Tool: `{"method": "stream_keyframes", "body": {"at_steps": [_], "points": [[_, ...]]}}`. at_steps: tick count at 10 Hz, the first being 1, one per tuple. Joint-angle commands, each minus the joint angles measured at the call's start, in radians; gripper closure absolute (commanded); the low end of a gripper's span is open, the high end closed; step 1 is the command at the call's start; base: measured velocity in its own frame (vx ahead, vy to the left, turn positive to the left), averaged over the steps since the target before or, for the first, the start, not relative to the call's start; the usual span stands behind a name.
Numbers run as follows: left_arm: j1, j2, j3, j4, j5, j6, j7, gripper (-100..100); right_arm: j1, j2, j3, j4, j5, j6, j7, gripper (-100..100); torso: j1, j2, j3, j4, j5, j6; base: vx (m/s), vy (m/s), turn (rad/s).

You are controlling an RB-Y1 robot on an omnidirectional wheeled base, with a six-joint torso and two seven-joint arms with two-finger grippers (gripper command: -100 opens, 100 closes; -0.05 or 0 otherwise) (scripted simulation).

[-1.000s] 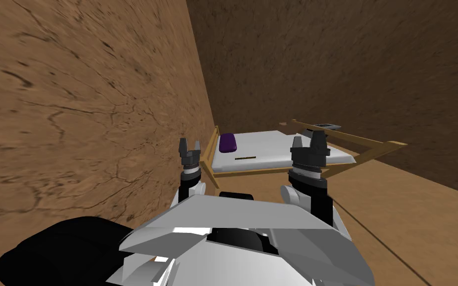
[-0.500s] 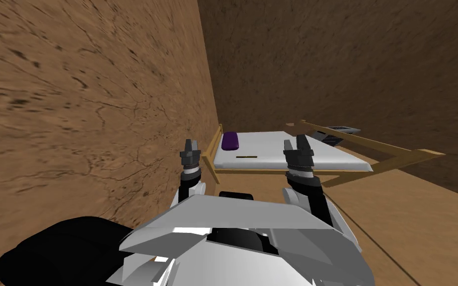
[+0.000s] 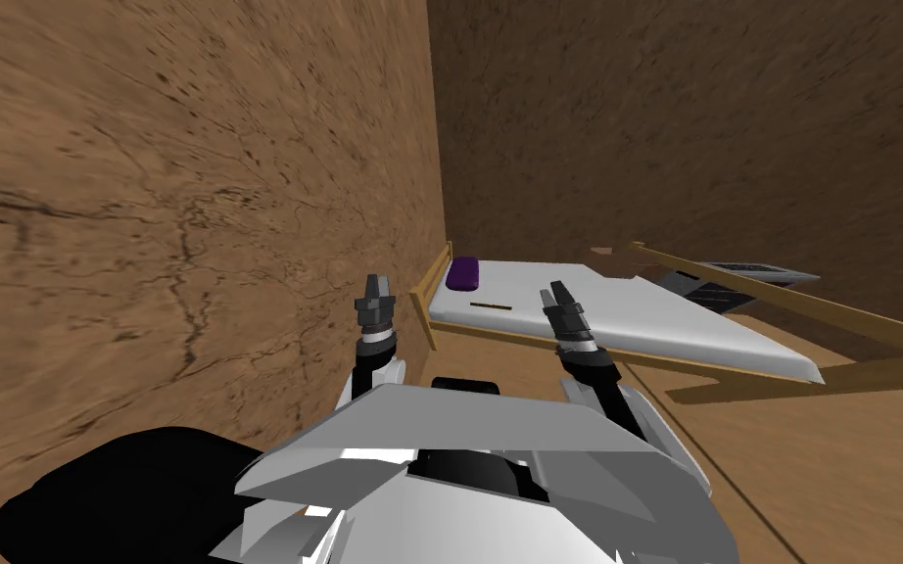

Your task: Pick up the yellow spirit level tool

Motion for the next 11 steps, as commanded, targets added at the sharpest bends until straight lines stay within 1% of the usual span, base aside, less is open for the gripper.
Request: {"method": "stream_keyframes", "body": {"at_steps": [1, 2, 3, 4, 5, 6, 7, 8, 9, 10, 11], "points": [[0.0, 0.0, 0.0, 0.0, 0.0, 0.0, 0.0, 0, -0.001, -0.01, 0.011, 0.002, 0.033, 0.02, -0.027, -100, 0.0, 0.0, 0.0, 0.0, 0.0, 0.0, -0.092, -0.143, 0.077], [0.0, 0.0, 0.0, 0.0, 0.0, 0.0, 0.0, 0, 0.003, -0.027, 0.02, 0.028, 0.07, 0.026, -0.062, -100, 0.002, -0.003, -0.002, -0.001, 0.0, 0.001, -0.088, -0.087, 0.211], [0.0, 0.0, 0.0, 0.0, 0.0, 0.0, 0.0, 0, 0.008, -0.043, 0.03, 0.055, 0.101, 0.031, -0.09, -100, 0.005, -0.004, -0.002, -0.001, 0.001, 0.0, -0.126, -0.093, 0.4], [0.0, 0.0, 0.0, 0.0, 0.0, 0.0, 0.0, 0, 0.008, -0.043, 0.03, 0.055, 0.109, 0.031, -0.098, -100, 0.005, -0.003, -0.002, -0.001, 0.001, 0.0, -0.094, -0.097, 0.15], [0.0, 0.0, 0.0, 0.0, 0.0, 0.0, 0.0, 0, 0.012, -0.06, 0.043, 0.083, 0.149, 0.036, -0.135, -100, 0.005, -0.004, -0.002, -0.001, 0.001, 0.001, -0.08, -0.105, 0.278], [0.0, 0.0, 0.0, 0.0, 0.0, 0.0, 0.0, 0, 0.017, -0.076, 0.058, 0.111, 0.177, 0.04, -0.164, -100, 0.004, -0.005, -0.003, -0.001, 0.001, 0.0, -0.104, -0.123, 0.374], [0.0, 0.0, 0.0, 0.0, 0.0, 0.0, 0.0, 0, 0.017, -0.076, 0.058, 0.112, 0.192, 0.04, -0.173, -100, 0.003, -0.005, -0.003, -0.001, 0.0, 0.0, -0.078, -0.095, 0.191], [0.0, 0.0, 0.0, 0.0, 0.0, 0.0, 0.0, 0, 0.021, -0.094, 0.075, 0.142, 0.229, 0.044, -0.211, -100, 0.004, -0.006, -0.003, -0.001, 0.001, 0.001, -0.08, -0.078, 0.281], [0.0, 0.0, 0.0, 0.0, 0.0, 0.0, 0.0, 0, 0.024, -0.114, 0.093, 0.173, 0.258, 0.047, -0.238, -100, 0.005, -0.006, -0.004, -0.001, 0.001, 0.0, -0.144, -0.094, 0.423], [0.0, 0.0, 0.0, 0.0, 0.0, 0.0, 0.0, 0, 0.024, -0.114, 0.093, 0.173, 0.28, 0.047, -0.251, -100, 0.004, -0.004, -0.002, -0.001, 0.001, 0.0, -0.103, -0.09, 0.196], [0.0, 0.0, 0.0, 0.0, 0.0, 0.0, 0.0, 0, 0.025, -0.137, 0.113, 0.204, 0.313, 0.049, -0.29, -100, 0.004, -0.005, -0.003, -0.001, 0.001, 0.001, -0.087, -0.075, 0.368]]}}
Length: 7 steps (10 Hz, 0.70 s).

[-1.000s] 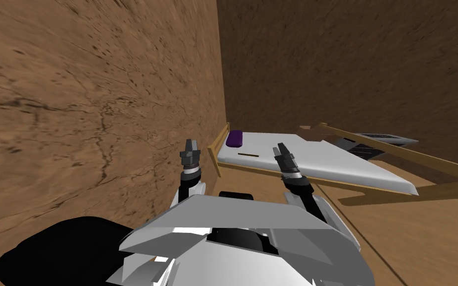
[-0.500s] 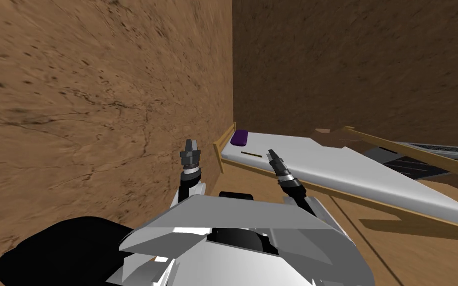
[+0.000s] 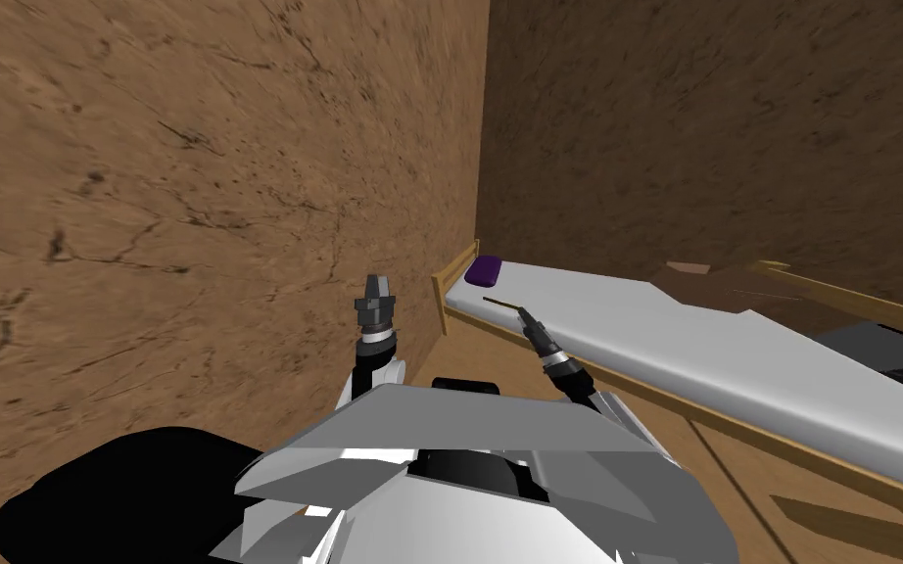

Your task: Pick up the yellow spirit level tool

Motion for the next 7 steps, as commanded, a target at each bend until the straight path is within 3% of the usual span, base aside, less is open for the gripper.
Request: {"method": "stream_keyframes", "body": {"at_steps": [1, 4, 7], "points": [[0.0, 0.0, 0.0, 0.0, 0.0, 0.0, 0.0, 0, -0.012, -0.015, 0.008, 0.025, 0.031, 0.004, -0.027, -100, 0.0, 0.0, 0.0, 0.0, 0.0, 0.0, -0.063, -0.054, 0.176], [0.0, 0.0, 0.0, 0.0, 0.0, 0.0, 0.0, 0, -0.012, -0.072, 0.049, 0.092, 0.118, 0.004, -0.104, -100, 0.002, -0.003, -0.001, -0.001, 0.001, 0.001, -0.073, -0.03, 0.283], [0.0, 0.0, 0.0, 0.0, 0.0, 0.0, 0.0, 0, -0.015, -0.107, 0.071, 0.127, 0.175, 0.002, -0.142, -100, 0.002, -0.002, -0.001, 0.0, 0.001, 0.0, -0.076, -0.027, 0.228]]}}
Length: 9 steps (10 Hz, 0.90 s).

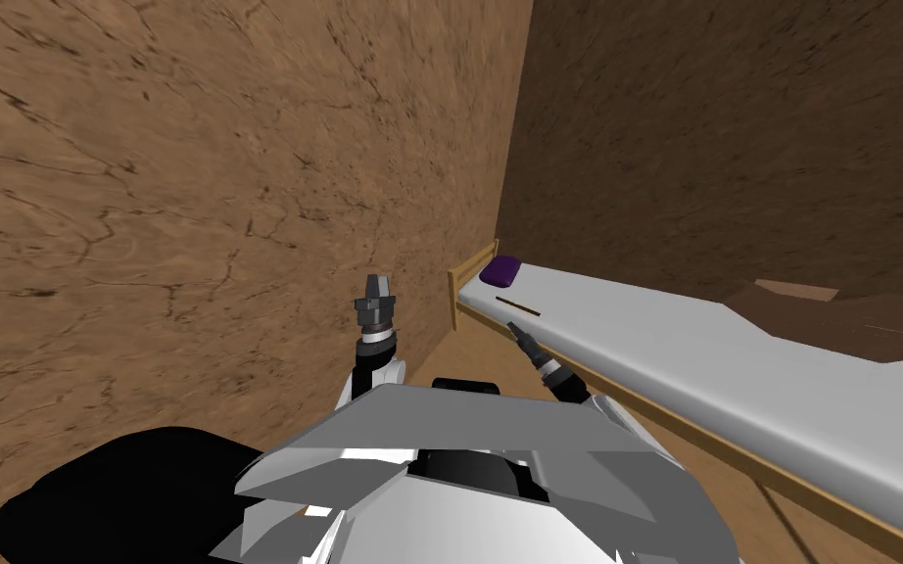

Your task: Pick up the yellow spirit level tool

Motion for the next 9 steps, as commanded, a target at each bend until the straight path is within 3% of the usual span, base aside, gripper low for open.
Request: {"method": "stream_keyframes", "body": {"at_steps": [1, 2, 3, 4, 5, 8, 9], "points": [[0.0, 0.0, 0.0, 0.0, 0.0, 0.0, 0.0, 0, -0.008, -0.043, 0.031, 0.04, 0.05, 0.005, -0.043, -100, 0.0, 0.0, 0.0, 0.0, 0.0, 0.0, -0.073, -0.004, 0.357], [0.0, 0.0, 0.0, 0.0, 0.0, 0.0, 0.0, 0, -0.008, -0.043, 0.031, 0.04, 0.062, 0.005, -0.043, -100, 0.001, 0.0, 0.0, 0.0, 0.0, -0.001, -0.064, -0.001, 0.187], [0.0, 0.0, 0.0, 0.0, 0.0, 0.0, 0.0, 0, -0.014, -0.088, 0.054, 0.077, 0.1, 0.0, -0.078, -100, 0.002, -0.001, 0.0, 0.0, 0.0, 0.0, -0.069, 0.025, 0.332], [0.0, 0.0, 0.0, 0.0, 0.0, 0.0, 0.0, 0, -0.014, -0.088, 0.054, 0.077, 0.111, 0.0, -0.078, -100, 0.003, 0.0, 0.0, 0.0, 0.001, -0.001, -0.063, 0.013, 0.185], [0.0, 0.0, 0.0, 0.0, 0.0, 0.0, 0.0, 0, -0.022, -0.131, 0.077, 0.114, 0.15, -0.005, -0.113, -100, 0.002, -0.001, 0.0, 0.0, 0.001, 0.0, -0.063, 0.022, 0.344], [0.0, 0.0, 0.0, 0.0, 0.0, 0.0, 0.0, 0, -0.031, -0.191, 0.101, 0.152, 0.208, -0.012, -0.146, -100, 0.002, -0.001, -0.001, 0.0, 0.001, -0.001, -0.055, 0.021, 0.231], [0.0, 0.0, 0.0, 0.0, 0.0, 0.0, 0.0, 0, -0.042, -0.233, 0.124, 0.191, 0.248, -0.019, -0.177, -100, 0.002, -0.002, -0.001, 0.0, 0.001, 0.0, -0.044, 0.03, 0.404]]}}
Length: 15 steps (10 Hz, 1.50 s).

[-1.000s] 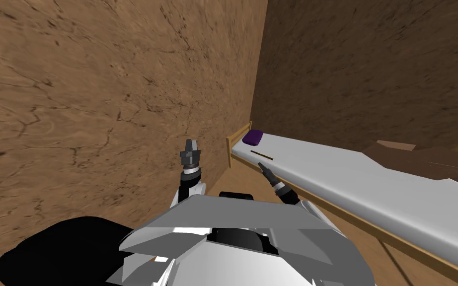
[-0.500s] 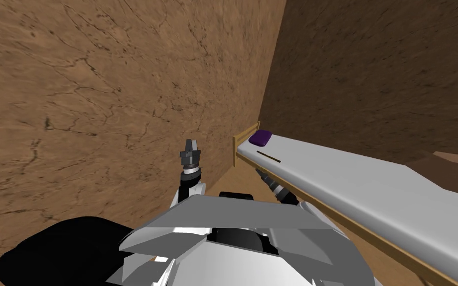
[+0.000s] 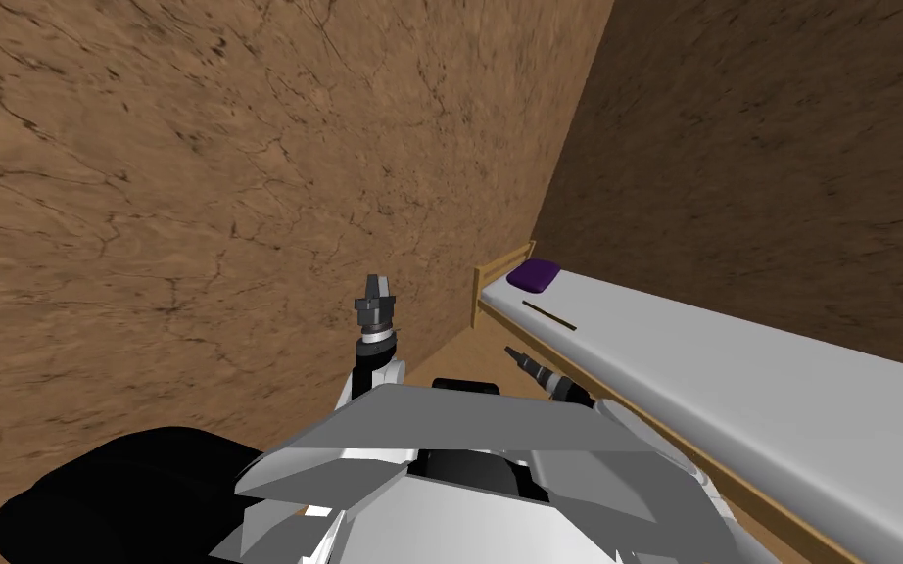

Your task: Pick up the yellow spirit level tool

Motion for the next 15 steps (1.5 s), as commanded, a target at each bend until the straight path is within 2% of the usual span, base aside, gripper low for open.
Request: {"method": "stream_keyframes", "body": {"at_steps": [1, 2, 3, 4, 5, 6, 7, 8, 9, 10, 11, 12, 13, 14, 15], "points": [[0.0, 0.0, 0.0, 0.0, 0.0, 0.0, 0.0, 0, -0.003, -0.031, 0.01, 0.024, 0.029, -0.01, -0.011, -100, 0.0, 0.0, 0.0, 0.0, 0.0, 0.0, -0.03, 0.012, 0.164], [0.0, 0.0, 0.0, 0.0, 0.0, 0.0, 0.0, 0, -0.014, -0.071, 0.034, 0.064, 0.066, -0.017, -0.041, -100, -0.001, -0.001, 0.0, 0.0, 0.0, 0.001, -0.02, 0.019, 0.273], [0.0, 0.0, 0.0, 0.0, 0.0, 0.0, 0.0, 0, -0.014, -0.088, 0.034, 0.064, 0.077, -0.017, -0.041, -100, -0.001, -0.002, -0.001, 0.0, 0.0, 0.0, -0.008, 0.01, 0.188], [0.0, 0.0, 0.0, 0.0, 0.0, 0.0, 0.0, 0, -0.026, -0.127, 0.058, 0.103, 0.118, -0.025, -0.07, -100, -0.001, -0.002, -0.001, 0.0, 0.0, 0.001, 0.01, 0.007, 0.375], [0.0, 0.0, 0.0, 0.0, 0.0, 0.0, 0.0, 0, -0.026, -0.145, 0.058, 0.104, 0.124, -0.025, -0.07, -100, -0.002, -0.003, -0.002, -0.001, 0.0, 0.0, 0.014, -0.007, 0.162], [0.0, 0.0, 0.0, 0.0, 0.0, 0.0, 0.0, 0, -0.038, -0.177, 0.083, 0.145, 0.161, -0.033, -0.096, -100, -0.002, -0.004, -0.002, -0.001, -0.001, 0.001, 0.026, -0.012, 0.311], [0.0, 0.0, 0.0, 0.0, 0.0, 0.0, 0.0, 0, -0.038, -0.202, 0.083, 0.145, 0.17, -0.033, -0.096, -100, -0.003, -0.005, -0.003, -0.001, -0.001, 0.0, 0.027, -0.023, 0.19], [0.0, 0.0, 0.0, 0.0, 0.0, 0.0, 0.0, 0, -0.051, -0.232, 0.108, 0.186, 0.209, -0.04, -0.121, -100, -0.004, -0.005, -0.003, -0.001, -0.001, 0.001, 0.046, -0.04, 0.297], [0.0, 0.0, 0.0, 0.0, 0.0, 0.0, 0.0, 0, -0.051, -0.256, 0.108, 0.186, 0.215, -0.04, -0.121, -100, -0.005, -0.006, -0.003, -0.001, -0.001, 0.001, 0.043, -0.041, 0.187], [0.0, 0.0, 0.0, 0.0, 0.0, 0.0, 0.0, 0, -0.064, -0.288, 0.132, 0.227, 0.257, -0.048, -0.145, -100, -0.005, -0.006, -0.003, -0.001, -0.001, 0.001, 0.068, -0.064, 0.28], [0.0, 0.0, 0.0, 0.0, 0.0, 0.0, 0.0, 0, -0.064, -0.314, 0.132, 0.227, 0.259, -0.048, -0.145, -100, -0.006, -0.007, -0.004, -0.002, -0.001, 0.001, 0.056, -0.064, 0.155], [0.001, 0.0, 0.0, 0.0, 0.0, 0.0, 0.0, 0, -0.077, -0.347, 0.155, 0.268, 0.299, -0.055, -0.167, -100, -0.006, -0.007, -0.004, -0.002, -0.001, 0.001, 0.089, -0.072, 0.312], [0.0, 0.0, 0.0, 0.0, 0.0, 0.0, 0.0, 0, -0.077, -0.368, 0.155, 0.268, 0.301, -0.055, -0.167, -100, -0.007, -0.009, -0.005, -0.002, -0.001, 0.0, 0.071, -0.069, 0.167], [0.001, 0.0, 0.0, 0.0, 0.0, 0.0, 0.0, 0, -0.09, -0.4, 0.178, 0.308, 0.342, -0.062, -0.187, -100, -0.006, -0.009, -0.005, -0.002, -0.002, 0.002, 0.066, -0.111, 0.218], [0.0, 0.0, 0.0, 0.0, 0.0, 0.0, 0.0, 0, -0.09, -0.42, 0.178, 0.308, 0.342, -0.062, -0.187, -100, -0.009, -0.008, -0.005, -0.002, -0.002, 0.001, 0.06, -0.114, 0.156]]}}
